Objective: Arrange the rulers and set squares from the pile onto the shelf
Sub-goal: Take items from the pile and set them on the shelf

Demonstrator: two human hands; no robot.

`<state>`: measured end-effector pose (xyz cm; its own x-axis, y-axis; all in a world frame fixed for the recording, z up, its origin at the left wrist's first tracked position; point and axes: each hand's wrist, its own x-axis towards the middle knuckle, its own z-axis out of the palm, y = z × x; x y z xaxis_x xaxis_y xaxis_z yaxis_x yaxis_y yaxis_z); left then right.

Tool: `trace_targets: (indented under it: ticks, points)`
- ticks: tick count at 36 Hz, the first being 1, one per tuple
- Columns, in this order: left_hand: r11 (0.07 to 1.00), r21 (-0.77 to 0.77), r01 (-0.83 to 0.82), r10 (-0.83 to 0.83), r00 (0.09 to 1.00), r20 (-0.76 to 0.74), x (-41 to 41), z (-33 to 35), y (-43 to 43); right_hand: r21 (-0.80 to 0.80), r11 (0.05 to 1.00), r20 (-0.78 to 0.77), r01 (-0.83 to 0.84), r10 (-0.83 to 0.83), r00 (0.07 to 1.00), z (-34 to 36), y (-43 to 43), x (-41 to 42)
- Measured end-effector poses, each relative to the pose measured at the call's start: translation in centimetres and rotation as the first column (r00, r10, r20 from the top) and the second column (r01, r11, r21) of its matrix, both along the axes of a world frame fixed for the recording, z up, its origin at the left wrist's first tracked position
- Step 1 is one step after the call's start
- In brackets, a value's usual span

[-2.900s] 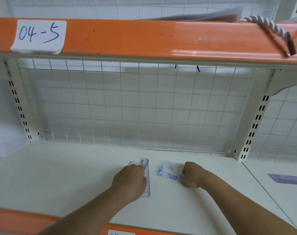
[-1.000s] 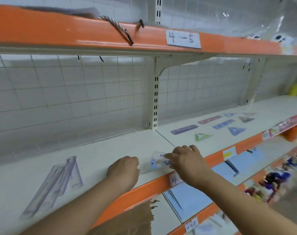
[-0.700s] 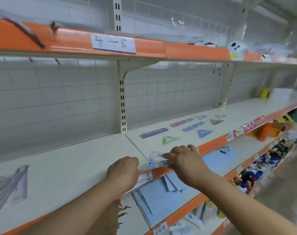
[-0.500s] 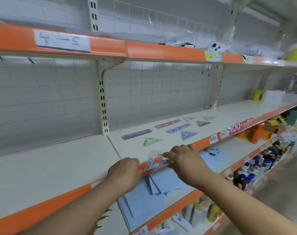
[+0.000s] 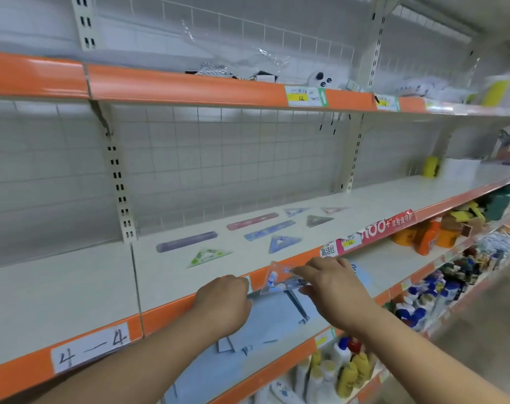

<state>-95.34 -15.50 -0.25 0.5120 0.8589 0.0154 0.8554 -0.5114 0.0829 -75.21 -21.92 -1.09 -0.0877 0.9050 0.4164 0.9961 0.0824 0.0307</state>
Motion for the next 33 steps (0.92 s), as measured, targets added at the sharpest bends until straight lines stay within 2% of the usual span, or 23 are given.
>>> trace_targets:
  ticks: [4, 16, 19, 27, 33]
  points:
    - [1.0, -0.003, 0.006, -0.006, 1.0, 0.012, 2.8, 0.3, 2.5, 0.059, 0.998, 0.005, -0.006, 0.006, 1.0, 0.1, 2.1, 2.6]
    - [0.996, -0.001, 0.087, -0.087, 0.989, 0.12, 11.8, 2.2, 12.2, 0.059, 0.993, 0.087, 0.102, -0.107, 0.99, 2.8, 10.6, 11.2]
    - [0.994, -0.023, 0.105, -0.102, 0.989, 0.108, 13.6, 3.0, 13.8, 0.055, 0.992, 0.037, 0.111, -0.114, 0.993, 2.5, 12.4, 12.7]
    - [0.997, -0.027, 0.071, -0.069, 0.997, 0.041, 17.5, 1.5, 18.2, 0.007, 0.995, -0.018, 0.095, -0.095, 0.995, 1.1, 17.2, 16.7]
    - [0.999, -0.022, -0.047, 0.048, 0.998, 0.039, 19.9, 0.5, 21.7, -0.013, 1.0, -0.004, -0.019, 0.018, 1.0, 0.0, 22.2, 20.2]
